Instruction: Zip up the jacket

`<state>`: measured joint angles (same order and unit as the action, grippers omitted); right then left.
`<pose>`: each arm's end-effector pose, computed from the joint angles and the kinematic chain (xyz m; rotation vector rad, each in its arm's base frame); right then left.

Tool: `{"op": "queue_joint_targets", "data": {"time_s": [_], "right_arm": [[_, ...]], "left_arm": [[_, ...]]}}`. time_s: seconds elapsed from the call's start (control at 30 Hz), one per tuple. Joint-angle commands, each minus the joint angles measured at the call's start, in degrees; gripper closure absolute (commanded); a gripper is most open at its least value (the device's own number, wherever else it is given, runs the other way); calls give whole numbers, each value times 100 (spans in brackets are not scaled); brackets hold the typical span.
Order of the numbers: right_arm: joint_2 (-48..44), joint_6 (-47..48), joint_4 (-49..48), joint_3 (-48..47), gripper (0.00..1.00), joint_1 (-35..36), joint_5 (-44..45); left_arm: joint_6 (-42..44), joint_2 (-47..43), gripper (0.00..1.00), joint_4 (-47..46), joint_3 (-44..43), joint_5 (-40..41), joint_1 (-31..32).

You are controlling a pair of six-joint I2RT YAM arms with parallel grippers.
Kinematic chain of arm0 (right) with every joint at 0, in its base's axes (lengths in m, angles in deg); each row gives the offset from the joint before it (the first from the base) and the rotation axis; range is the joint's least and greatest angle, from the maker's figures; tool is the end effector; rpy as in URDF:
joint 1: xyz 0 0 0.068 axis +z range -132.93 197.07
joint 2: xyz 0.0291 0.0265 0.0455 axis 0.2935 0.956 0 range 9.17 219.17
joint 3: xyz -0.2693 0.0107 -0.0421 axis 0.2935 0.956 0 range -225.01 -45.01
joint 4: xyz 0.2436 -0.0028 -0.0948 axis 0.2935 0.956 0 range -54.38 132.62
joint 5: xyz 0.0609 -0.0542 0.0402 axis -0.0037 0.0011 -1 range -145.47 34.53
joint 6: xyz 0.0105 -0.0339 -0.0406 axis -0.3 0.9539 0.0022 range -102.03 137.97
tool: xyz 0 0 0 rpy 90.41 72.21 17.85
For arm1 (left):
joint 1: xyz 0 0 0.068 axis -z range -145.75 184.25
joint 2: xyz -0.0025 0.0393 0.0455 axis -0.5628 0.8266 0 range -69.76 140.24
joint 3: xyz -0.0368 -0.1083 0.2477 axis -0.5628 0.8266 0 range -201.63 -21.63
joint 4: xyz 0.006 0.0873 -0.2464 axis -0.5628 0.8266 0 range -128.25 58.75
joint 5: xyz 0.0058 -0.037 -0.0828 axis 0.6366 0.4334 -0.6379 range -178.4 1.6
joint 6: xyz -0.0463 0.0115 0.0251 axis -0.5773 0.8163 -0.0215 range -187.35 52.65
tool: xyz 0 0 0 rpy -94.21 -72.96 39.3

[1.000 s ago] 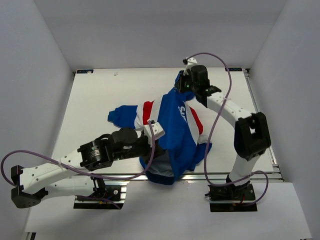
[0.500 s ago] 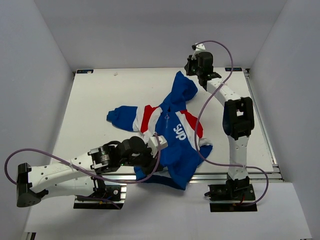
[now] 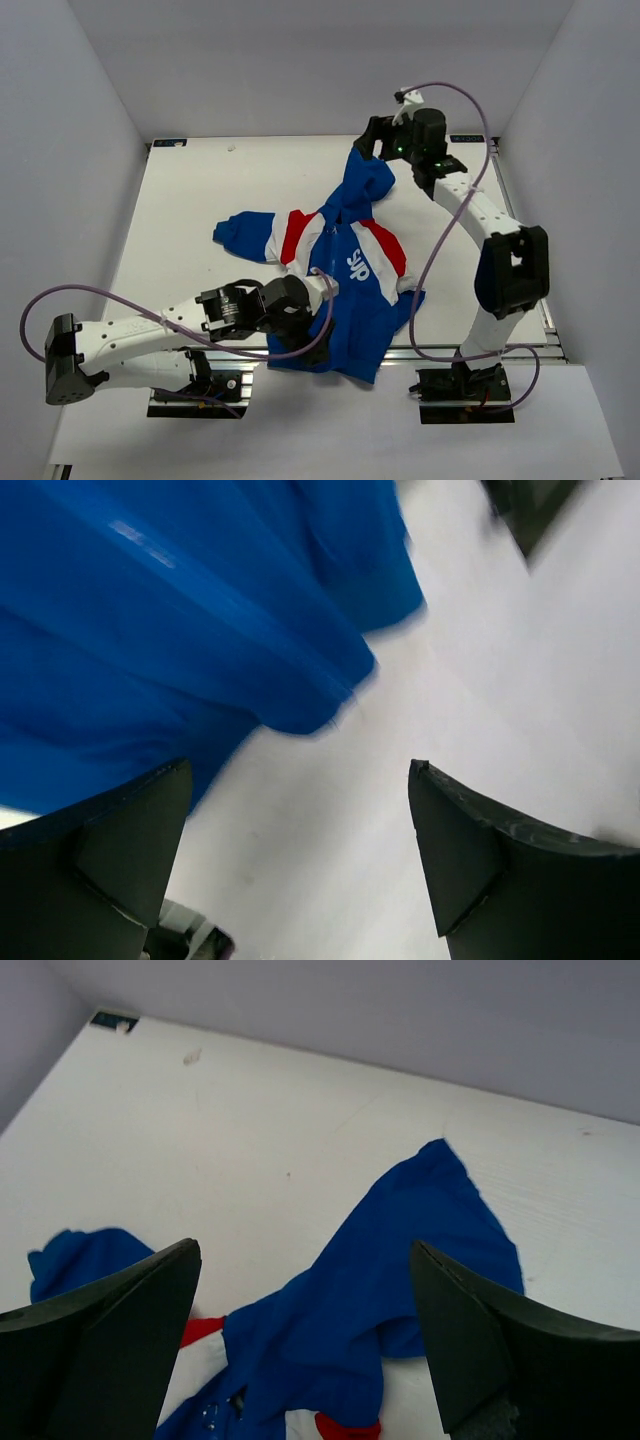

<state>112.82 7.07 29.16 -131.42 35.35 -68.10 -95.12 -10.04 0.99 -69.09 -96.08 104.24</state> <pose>0.4161 0.1456 0.3343 -0.2774 1.7669 0.5620 0.0664 -0.1962 0.2626 1.0232 2.4758 -0.8230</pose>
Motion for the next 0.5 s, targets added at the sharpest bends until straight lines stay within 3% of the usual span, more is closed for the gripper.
{"op": "queue_joint_targets", "data": {"time_s": [0.0,0.07,0.1,0.13,0.17,0.27,0.4,0.43,0.47], "right_arm": [[-547,-474,468,106,11,-263,673],[-820,-808,855,334,11,-553,656],[-934,-896,909,492,11,-658,612],[-1039,-1036,1005,842,11,-764,568],[-1275,-1098,1041,1019,11,-948,542],[-1829,-1082,1234,1714,11,-1177,742],[-2419,-1072,1875,2119,11,-1204,1797],[-2507,-1081,2033,2137,11,-1204,1972],[-2587,-1099,2174,2189,11,-1204,2209]], "left_arm": [[-868,74,2,442,-605,1951,-90],[-1168,434,2,645,-1018,2341,-572],[-1204,539,2,646,-1106,2307,-1480],[-1048,601,2,498,-1020,2115,-2002],[-916,645,2,44,-906,1878,-3008],[-862,628,2,-451,-721,1429,-4288],[-853,636,2,-1593,-545,-1,-6307],[-809,733,2,-1604,-614,-606,-6540],[-774,847,2,-1517,-720,-699,-6760]]}}
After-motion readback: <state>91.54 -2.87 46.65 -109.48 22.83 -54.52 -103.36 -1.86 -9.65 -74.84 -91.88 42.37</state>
